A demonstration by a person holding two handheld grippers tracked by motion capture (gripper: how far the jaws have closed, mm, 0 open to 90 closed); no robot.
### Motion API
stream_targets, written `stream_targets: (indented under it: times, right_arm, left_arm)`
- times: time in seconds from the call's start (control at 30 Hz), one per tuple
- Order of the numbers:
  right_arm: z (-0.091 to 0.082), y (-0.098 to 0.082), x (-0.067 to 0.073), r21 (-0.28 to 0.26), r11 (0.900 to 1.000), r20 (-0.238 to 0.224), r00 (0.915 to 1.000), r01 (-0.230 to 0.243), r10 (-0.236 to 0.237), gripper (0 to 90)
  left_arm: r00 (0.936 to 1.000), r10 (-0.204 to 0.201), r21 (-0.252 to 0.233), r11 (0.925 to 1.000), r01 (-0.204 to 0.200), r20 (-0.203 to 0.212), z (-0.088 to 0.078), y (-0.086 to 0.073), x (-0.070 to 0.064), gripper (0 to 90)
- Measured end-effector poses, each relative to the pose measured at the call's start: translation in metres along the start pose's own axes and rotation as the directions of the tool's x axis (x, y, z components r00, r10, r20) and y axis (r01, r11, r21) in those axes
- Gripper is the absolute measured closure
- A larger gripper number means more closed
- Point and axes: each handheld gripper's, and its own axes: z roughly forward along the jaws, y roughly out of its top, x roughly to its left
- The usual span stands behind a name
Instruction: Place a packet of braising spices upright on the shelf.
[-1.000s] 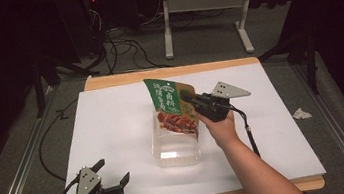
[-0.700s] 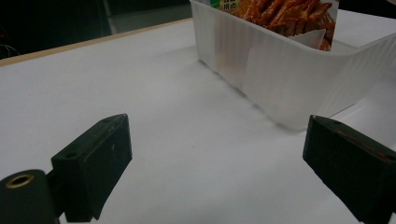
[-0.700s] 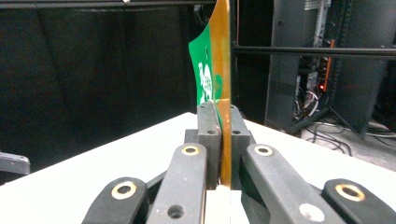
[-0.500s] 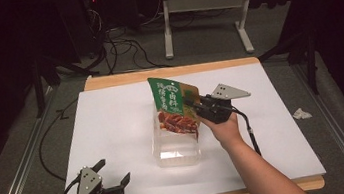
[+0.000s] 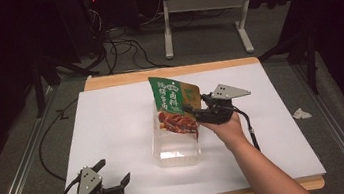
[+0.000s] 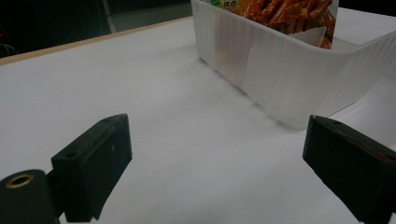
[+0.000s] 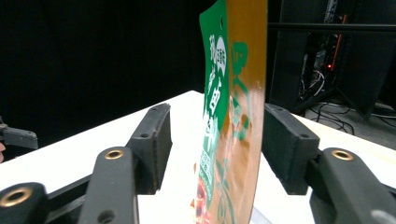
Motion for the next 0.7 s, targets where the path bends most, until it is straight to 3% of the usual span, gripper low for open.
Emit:
stream_targets:
  times: [0.17, 0.2, 0.3, 0.7]
  right_arm:
    - [-0.002, 0.001, 0.000, -0.006, 1.000, 0.004, 1.0000, -0.005, 0.005, 37.3]
    - [-0.003, 0.002, 0.000, -0.004, 1.000, 0.018, 0.9998, -0.013, 0.013, 28.6]
    - [-0.005, 0.003, 0.000, -0.003, 1.000, 0.052, 0.9985, -0.020, 0.020, 17.0]
    - [-0.016, 0.006, -0.001, 0.017, 0.999, 0.065, 0.9974, -0.033, 0.032, 12.5]
  left_arm:
    - [1.0000, -0.002, -0.002, 1.0000, 0.002, 0.000, 0.000, 0.000, 0.000, 8.5]
    - [1.0000, -0.002, 0.000, 1.0000, 0.002, -0.001, 0.000, 0.000, 0.000, 8.5]
    - [1.0000, -0.006, -0.002, 1.0000, 0.006, 0.001, -0.001, 0.000, 0.001, 8.5]
    - [1.0000, -0.007, 0.002, 1.0000, 0.007, 0.001, -0.001, 0.000, 0.001, 8.4]
